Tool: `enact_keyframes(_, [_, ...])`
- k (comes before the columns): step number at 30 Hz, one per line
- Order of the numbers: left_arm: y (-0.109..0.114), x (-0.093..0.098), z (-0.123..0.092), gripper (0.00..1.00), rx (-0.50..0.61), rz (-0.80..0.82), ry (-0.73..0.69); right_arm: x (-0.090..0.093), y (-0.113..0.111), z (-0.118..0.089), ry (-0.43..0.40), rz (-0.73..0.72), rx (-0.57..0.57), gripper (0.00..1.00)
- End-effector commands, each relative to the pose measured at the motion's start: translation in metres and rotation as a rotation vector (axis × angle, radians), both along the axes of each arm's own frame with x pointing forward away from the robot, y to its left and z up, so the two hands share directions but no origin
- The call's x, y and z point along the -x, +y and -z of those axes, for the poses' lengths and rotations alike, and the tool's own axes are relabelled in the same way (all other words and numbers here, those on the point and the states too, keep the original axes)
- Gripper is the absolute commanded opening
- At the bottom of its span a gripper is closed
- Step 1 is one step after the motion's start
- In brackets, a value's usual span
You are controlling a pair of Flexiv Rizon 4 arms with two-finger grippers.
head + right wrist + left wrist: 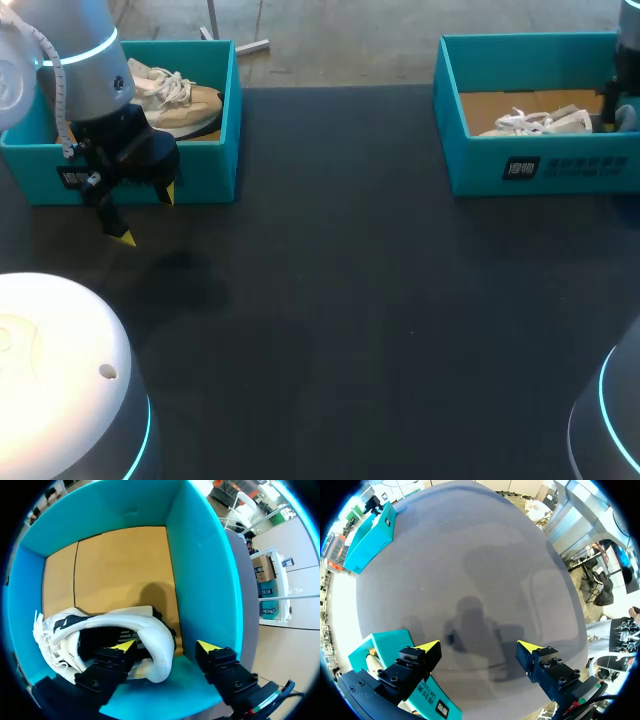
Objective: Take the shoe out of the shoebox, open the shoe tongue, remove and reinsert the insole, then place the shoe into the shoebox
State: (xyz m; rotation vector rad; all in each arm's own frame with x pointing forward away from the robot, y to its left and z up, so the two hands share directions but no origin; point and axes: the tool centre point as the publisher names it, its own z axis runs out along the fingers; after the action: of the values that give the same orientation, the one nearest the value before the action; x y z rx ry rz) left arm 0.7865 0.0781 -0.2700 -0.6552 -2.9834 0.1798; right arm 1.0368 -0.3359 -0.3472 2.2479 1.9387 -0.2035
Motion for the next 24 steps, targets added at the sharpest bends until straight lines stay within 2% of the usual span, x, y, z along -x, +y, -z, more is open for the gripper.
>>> enact_keyframes(1, [0.001, 0.001, 0.000, 1.00, -0.002, 0.000, -0.003, 0.004, 0.001, -0.016, -0.008, 0.012, 0.001, 1.00])
enact_keyframes(12, [0.001, 0.001, 0.000, 1.00, -0.002, 0.000, -0.003, 0.013, 0.016, -0.074, -0.029, 0.015, -0.027, 1.00])
enact_keyframes(17, [0.001, 0.001, 0.000, 1.00, -0.002, 0.000, -0.003, 0.028, 0.031, -0.093, -0.007, -0.003, -0.058, 1.00])
enact_keyframes(24, [0.001, 0.001, 0.000, 1.00, -0.002, 0.000, -0.003, 0.055, 0.046, -0.109, 0.007, 0.023, -0.126, 1.00])
